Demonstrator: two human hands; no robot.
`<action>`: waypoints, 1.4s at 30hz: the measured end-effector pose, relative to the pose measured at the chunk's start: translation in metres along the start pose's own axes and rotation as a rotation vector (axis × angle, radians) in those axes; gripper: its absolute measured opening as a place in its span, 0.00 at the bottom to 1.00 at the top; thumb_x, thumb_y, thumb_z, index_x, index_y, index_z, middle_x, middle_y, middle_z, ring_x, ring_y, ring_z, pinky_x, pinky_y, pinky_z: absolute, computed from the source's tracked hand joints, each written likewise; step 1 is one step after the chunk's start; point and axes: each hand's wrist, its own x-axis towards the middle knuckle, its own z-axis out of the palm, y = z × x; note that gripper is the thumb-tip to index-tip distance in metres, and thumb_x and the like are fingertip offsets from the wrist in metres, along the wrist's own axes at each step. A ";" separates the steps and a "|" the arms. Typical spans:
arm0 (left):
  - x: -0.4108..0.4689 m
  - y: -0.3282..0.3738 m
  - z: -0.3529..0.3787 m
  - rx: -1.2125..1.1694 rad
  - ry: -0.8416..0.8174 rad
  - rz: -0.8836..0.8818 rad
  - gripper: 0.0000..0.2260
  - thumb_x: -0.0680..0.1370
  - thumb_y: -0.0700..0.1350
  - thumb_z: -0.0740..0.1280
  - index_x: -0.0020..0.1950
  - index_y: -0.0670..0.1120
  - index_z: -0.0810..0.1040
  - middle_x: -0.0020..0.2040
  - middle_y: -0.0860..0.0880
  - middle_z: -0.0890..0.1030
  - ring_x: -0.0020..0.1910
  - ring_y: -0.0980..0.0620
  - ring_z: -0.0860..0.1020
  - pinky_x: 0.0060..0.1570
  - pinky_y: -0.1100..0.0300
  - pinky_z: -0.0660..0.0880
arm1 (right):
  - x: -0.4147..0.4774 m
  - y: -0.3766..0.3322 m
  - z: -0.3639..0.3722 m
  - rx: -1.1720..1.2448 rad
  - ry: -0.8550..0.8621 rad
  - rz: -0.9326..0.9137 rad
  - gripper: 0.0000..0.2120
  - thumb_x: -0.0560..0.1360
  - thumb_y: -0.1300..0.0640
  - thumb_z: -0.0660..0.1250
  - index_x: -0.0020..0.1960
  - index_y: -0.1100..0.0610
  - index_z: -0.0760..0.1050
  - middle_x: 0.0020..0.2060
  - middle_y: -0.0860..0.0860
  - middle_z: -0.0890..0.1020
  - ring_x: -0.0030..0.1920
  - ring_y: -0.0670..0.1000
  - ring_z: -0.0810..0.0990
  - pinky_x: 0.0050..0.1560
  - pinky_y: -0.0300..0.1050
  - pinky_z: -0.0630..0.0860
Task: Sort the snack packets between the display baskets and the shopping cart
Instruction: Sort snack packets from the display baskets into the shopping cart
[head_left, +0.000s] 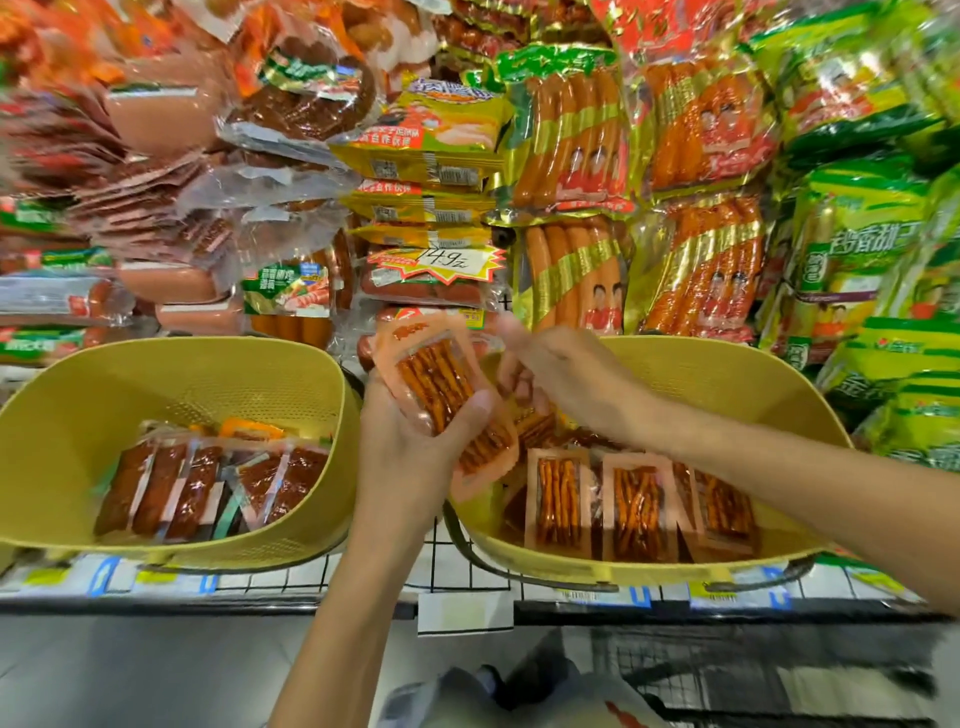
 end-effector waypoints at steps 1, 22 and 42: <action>0.000 -0.001 -0.004 -0.013 0.020 -0.013 0.28 0.66 0.46 0.74 0.63 0.42 0.71 0.50 0.47 0.83 0.49 0.53 0.82 0.49 0.60 0.79 | 0.004 0.013 -0.002 -0.143 -0.025 -0.025 0.23 0.82 0.45 0.52 0.36 0.51 0.77 0.29 0.44 0.79 0.30 0.42 0.77 0.36 0.36 0.71; 0.000 0.003 -0.027 -0.052 -0.083 -0.243 0.18 0.70 0.40 0.72 0.58 0.46 0.76 0.46 0.50 0.85 0.47 0.52 0.83 0.43 0.59 0.79 | -0.048 0.026 -0.041 -0.604 0.378 -0.948 0.13 0.81 0.57 0.59 0.47 0.64 0.78 0.45 0.58 0.81 0.40 0.49 0.78 0.44 0.37 0.77; -0.002 0.000 -0.028 -0.181 -0.170 -0.214 0.18 0.67 0.46 0.71 0.56 0.46 0.78 0.47 0.50 0.85 0.46 0.53 0.84 0.39 0.64 0.79 | -0.020 0.084 0.006 -0.812 -0.534 0.183 0.33 0.72 0.29 0.53 0.54 0.56 0.76 0.57 0.54 0.73 0.57 0.56 0.74 0.57 0.52 0.75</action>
